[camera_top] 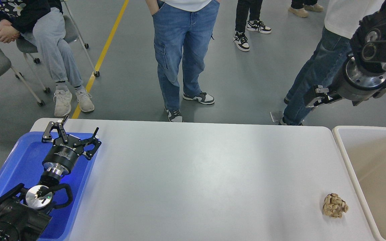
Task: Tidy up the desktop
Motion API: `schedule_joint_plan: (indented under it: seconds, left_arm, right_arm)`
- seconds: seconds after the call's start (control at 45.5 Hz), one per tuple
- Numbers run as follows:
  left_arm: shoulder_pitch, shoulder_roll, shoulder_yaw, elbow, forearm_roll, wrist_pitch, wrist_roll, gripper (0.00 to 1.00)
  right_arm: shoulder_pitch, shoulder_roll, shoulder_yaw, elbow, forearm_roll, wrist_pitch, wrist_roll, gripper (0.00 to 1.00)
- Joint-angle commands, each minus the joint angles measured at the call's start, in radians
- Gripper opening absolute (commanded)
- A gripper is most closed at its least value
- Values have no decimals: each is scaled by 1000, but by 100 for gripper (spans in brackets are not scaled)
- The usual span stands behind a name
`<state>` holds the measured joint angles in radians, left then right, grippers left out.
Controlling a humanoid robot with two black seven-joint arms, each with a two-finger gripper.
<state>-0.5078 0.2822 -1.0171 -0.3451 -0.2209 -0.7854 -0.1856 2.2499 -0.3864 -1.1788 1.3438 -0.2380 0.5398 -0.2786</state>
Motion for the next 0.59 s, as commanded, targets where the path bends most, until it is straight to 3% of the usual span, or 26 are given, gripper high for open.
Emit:
schedule_joint_plan:
  seconds: [0.0,0.198,0.572]
  left_arm:
    - [0,0,0,0,0,0,0,100]
    - [0,0,-2,0,0,0,0,100]
    - [0,0,0,0,0,0,0,100]
  right_arm:
    - [28,29,-9,1,167,146,-1,100]
    - [27,29,-7,-2,264,155,-1,100]
    - [11,31,-4,-6,226,157,-1,100]
